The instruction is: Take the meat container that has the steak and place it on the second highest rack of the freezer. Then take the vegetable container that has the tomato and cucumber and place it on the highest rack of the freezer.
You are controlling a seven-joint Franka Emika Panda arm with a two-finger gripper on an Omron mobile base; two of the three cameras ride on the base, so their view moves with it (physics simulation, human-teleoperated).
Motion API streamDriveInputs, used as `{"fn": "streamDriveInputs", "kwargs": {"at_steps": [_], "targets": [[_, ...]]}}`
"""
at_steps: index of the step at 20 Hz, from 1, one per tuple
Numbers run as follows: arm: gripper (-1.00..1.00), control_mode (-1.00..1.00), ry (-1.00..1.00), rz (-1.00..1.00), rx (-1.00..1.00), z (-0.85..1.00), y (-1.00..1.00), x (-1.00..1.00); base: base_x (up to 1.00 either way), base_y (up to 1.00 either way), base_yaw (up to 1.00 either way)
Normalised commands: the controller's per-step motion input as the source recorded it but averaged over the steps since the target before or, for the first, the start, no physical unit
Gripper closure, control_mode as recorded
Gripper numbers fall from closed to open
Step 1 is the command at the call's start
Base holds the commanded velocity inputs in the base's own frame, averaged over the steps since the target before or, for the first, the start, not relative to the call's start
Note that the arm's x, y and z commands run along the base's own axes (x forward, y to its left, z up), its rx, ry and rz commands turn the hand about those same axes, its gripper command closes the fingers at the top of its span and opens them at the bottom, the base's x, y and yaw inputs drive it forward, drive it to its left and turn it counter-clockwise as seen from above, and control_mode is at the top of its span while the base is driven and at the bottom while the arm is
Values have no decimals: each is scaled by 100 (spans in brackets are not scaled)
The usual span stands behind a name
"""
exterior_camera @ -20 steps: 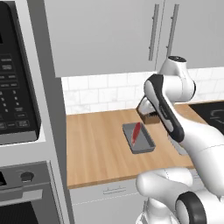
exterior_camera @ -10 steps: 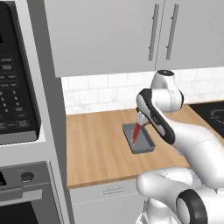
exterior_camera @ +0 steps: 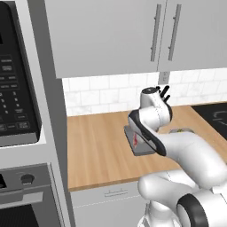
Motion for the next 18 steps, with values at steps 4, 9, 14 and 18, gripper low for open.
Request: {"fn": "streamDriveInputs", "kwargs": {"at_steps": [4,9,14,18], "targets": [[-100,-100,16,35,0,-47,-24,8,0,0,0],[-100,-100,14,25,0,-36,-12,29,0,0,0],[-100,-100,8,19,2,-35,-15,35,0,0,0],[-100,-100,1,10,4,-43,-2,39,0,0,0]]}}
